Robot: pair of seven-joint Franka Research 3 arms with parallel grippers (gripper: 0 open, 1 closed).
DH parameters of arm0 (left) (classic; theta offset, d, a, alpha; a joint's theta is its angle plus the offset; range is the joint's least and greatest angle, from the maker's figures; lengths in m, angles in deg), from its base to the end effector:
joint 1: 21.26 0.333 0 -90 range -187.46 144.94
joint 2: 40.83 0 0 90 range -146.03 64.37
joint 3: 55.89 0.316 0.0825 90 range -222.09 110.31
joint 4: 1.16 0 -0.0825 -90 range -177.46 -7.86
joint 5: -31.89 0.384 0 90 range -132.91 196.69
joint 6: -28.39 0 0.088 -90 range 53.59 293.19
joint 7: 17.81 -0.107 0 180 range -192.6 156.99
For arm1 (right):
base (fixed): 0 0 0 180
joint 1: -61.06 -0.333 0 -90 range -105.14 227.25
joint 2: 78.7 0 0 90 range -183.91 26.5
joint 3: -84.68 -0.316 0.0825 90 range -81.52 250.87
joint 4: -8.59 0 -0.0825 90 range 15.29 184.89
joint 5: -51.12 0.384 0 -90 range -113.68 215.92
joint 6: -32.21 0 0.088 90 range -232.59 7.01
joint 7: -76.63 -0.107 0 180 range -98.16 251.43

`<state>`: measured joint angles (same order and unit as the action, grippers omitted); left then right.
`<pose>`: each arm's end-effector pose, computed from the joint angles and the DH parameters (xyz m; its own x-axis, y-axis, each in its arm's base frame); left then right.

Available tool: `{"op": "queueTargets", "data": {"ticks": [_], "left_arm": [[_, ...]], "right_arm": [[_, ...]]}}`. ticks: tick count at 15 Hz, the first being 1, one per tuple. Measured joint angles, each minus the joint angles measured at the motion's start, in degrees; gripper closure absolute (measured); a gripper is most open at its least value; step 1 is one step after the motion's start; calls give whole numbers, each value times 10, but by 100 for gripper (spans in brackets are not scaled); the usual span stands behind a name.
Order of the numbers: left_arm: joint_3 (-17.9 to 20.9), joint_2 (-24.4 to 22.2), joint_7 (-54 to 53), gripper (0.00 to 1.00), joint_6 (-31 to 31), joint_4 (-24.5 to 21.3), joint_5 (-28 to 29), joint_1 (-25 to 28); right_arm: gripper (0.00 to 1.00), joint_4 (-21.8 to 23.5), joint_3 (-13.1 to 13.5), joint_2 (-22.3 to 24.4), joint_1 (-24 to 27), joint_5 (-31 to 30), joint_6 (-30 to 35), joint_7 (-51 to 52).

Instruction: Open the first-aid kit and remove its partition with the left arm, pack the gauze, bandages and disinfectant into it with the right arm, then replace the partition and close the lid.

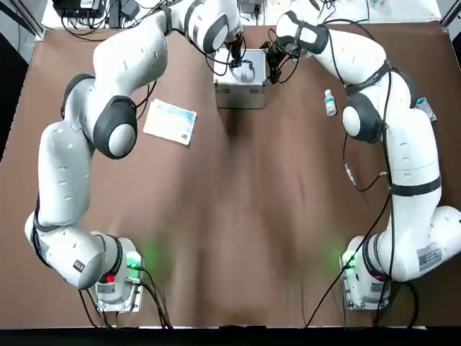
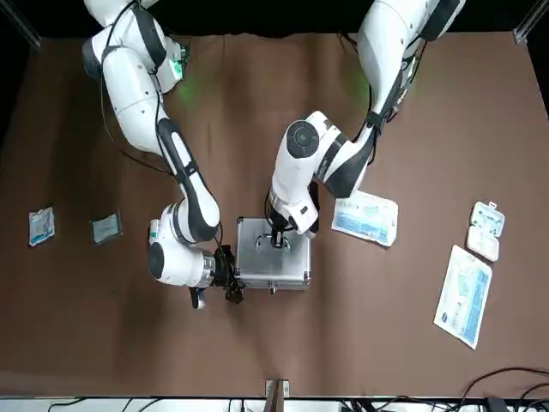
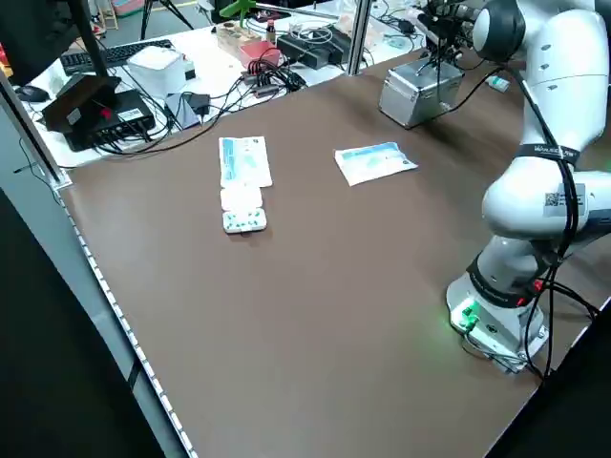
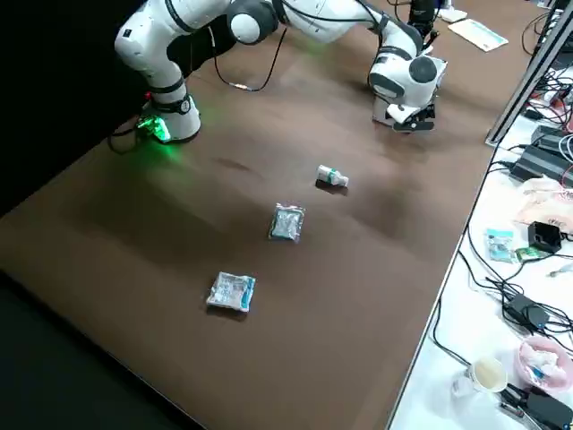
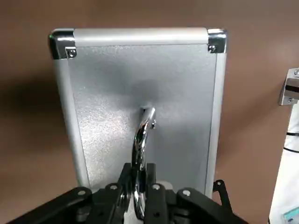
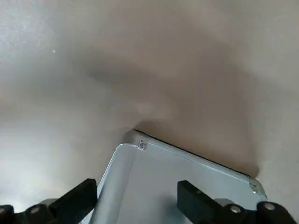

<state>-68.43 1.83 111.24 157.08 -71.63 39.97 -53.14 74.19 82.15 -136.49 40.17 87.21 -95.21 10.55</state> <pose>0.5880 -0.5028 0.3637 0.1069 0.9755 -0.1923 0.9756 -0.0656 0.2097 0.7093 0.3157 0.1948 0.4039 -0.7704 -0.4932 -0.9136 -0.3670 -0.1750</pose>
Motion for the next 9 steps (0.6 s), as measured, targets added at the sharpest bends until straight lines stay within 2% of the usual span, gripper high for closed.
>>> {"op": "queueTargets", "data": {"ticks": [2, 9], "left_arm": [[1, 0, 0, 87, 5, 3, 1, 0], [1, 0, -5, 87, 5, 5, 2, 0]], "right_arm": [[19, 0, 0, 0, 0, 0, 1, 0], [19, -1, 0, 0, 0, 0, 1, 1]]}}
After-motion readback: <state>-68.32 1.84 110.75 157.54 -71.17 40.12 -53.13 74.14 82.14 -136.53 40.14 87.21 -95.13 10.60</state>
